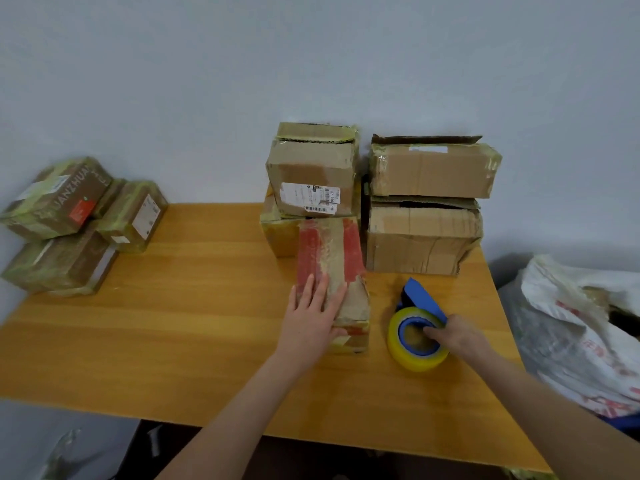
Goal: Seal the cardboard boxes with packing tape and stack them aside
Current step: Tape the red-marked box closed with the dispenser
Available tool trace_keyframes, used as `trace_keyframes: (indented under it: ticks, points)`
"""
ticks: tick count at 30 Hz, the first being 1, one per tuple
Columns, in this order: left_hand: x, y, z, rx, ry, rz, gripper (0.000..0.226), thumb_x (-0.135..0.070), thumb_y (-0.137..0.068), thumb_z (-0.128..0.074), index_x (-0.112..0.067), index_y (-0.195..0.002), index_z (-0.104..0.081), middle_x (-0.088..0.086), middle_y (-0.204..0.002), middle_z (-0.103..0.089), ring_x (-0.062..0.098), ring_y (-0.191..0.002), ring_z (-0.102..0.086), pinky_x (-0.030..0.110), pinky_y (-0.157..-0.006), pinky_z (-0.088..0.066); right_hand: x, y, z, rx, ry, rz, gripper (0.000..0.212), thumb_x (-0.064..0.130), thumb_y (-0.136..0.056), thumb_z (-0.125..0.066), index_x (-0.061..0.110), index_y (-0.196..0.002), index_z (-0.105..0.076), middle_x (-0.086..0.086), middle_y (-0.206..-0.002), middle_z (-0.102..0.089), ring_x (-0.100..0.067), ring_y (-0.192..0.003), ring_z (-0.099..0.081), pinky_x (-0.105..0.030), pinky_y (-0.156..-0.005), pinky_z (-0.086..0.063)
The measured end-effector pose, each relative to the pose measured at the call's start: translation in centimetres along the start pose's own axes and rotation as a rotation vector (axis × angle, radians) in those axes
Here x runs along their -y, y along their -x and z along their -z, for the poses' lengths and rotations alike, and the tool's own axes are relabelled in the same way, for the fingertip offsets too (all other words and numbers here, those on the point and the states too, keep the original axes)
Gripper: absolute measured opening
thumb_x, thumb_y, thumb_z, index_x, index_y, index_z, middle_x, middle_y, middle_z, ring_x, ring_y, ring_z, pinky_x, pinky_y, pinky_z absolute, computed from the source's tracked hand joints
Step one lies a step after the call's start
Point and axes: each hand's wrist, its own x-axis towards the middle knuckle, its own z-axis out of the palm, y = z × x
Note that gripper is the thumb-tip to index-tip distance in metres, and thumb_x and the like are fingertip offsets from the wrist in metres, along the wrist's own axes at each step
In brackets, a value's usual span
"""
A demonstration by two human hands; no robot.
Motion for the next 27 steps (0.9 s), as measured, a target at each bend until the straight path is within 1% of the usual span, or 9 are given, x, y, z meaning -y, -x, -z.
trace_keyframes:
  ticks: [3, 9, 11, 13, 16, 18, 21, 24, 27]
  points:
    - [0.1, -0.1, 0.0, 0.009, 0.013, 0.007, 0.085, -0.058, -0.093, -0.039, -0.029, -0.146, 0.021, 0.008, -0.159, 0.015, 0.032, -0.147, 0.013, 0.049, -0.12, 0.003, -0.1, -0.5, 0.1, -0.003, -0.028, -0.03, 0.037, 0.033, -0.092, -0.064, 0.013, -0.069, -0.044, -0.002, -0.057, -0.04, -0.016, -0.048, -0.038, -0.028, -0.047, -0.029]
    - [0.1, -0.1, 0.1, 0.024, -0.001, 0.033, 0.088, -0.059, -0.092, -0.038, -0.017, -0.152, 0.012, 0.006, -0.16, 0.015, 0.028, -0.147, 0.015, 0.047, -0.118, 0.006, 1.5, -1.0, 0.2, 0.059, -0.329, -0.033, 0.033, 0.012, -0.083, -0.071, 0.011, -0.069, -0.041, -0.003, -0.057, -0.037, -0.016, -0.047, -0.035, -0.028, -0.045, -0.028]
    - [0.0, -0.1, 0.2, 0.023, 0.005, 0.033, 0.088, -0.059, -0.092, -0.039, -0.017, -0.152, 0.01, 0.006, -0.16, 0.014, 0.027, -0.147, 0.015, 0.046, -0.119, 0.005, 1.8, -0.7, 0.0, 0.151, -0.446, -0.084, 0.019, 0.008, -0.082, -0.07, 0.005, -0.083, -0.052, -0.008, -0.07, -0.049, -0.021, -0.057, -0.046, -0.03, -0.051, -0.035]
    - [0.1, -0.1, 0.3, 0.026, 0.02, 0.031, 0.089, -0.058, -0.092, -0.041, -0.018, -0.152, 0.01, 0.006, -0.16, 0.014, 0.027, -0.147, 0.013, 0.046, -0.12, 0.003, 2.0, -0.3, -0.1, 0.183, -0.582, -0.13, 0.04, 0.013, -0.077, -0.075, -0.001, -0.107, -0.052, -0.015, -0.097, -0.059, -0.031, -0.081, -0.059, -0.036, -0.062, -0.047]
    - [0.2, 0.0, 0.4, 0.029, 0.016, 0.021, 0.089, -0.056, -0.092, -0.044, -0.018, -0.153, 0.009, 0.006, -0.16, 0.013, 0.027, -0.147, 0.012, 0.047, -0.12, 0.0, 2.0, 0.3, 0.5, 0.149, -0.647, -0.111, 0.061, 0.019, -0.069, -0.084, -0.004, -0.116, -0.053, -0.019, -0.115, -0.061, -0.036, -0.099, -0.062, -0.047, -0.087, -0.053]
    - [0.3, 0.0, 0.5, 0.006, 0.026, 0.018, 0.089, -0.056, -0.092, -0.046, -0.019, -0.153, 0.008, 0.005, -0.16, 0.012, 0.027, -0.148, 0.01, 0.046, -0.12, 0.001, 2.1, 1.0, 1.8, 0.115, -0.63, -0.044, 0.058, 0.02, -0.07, -0.085, -0.003, -0.115, -0.057, -0.018, -0.115, -0.062, -0.033, -0.099, -0.062, -0.047, -0.088, -0.052]
    - [0.6, 0.1, 0.7, -0.011, 0.081, 0.022, 0.09, -0.058, -0.09, -0.048, -0.023, -0.153, 0.007, 0.001, -0.161, 0.011, 0.023, -0.148, 0.01, 0.043, -0.12, 0.002, 2.7, 2.7, 5.3, 0.05, -0.63, 0.129, 0.057, 0.024, -0.073, -0.085, 0.004, -0.117, -0.055, -0.009, -0.106, -0.061, -0.022, -0.088, -0.061, -0.033, -0.07, -0.049]
    - [0.8, 0.1, 1.7, 0.057, 0.143, 0.021, 0.094, -0.067, -0.086, -0.046, -0.026, -0.154, 0.004, -0.003, -0.161, 0.009, 0.018, -0.148, 0.009, 0.042, -0.121, 0.001, 4.3, 5.1, 9.2, 0.04, -0.52, 0.32, 0.06, 0.026, -0.071, -0.086, 0.015, -0.118, -0.051, -0.004, -0.109, -0.059, -0.02, -0.094, -0.062, -0.033, -0.076, -0.05]
    - [0.6, 0.0, 4.5, -0.065, 0.53, 0.121, 0.082, -0.07, -0.087, -0.04, -0.024, -0.152, -0.02, -0.003, -0.158, -0.023, 0.015, -0.145, -0.021, 0.044, -0.119, -0.017, 6.2, 7.7, 12.1, 0.08, -0.383, 0.5, 0.068, 0.036, -0.052, -0.084, 0.026, -0.113, -0.057, -0.001, -0.108, -0.064, -0.018, -0.095, -0.065, -0.032, -0.08, -0.052]
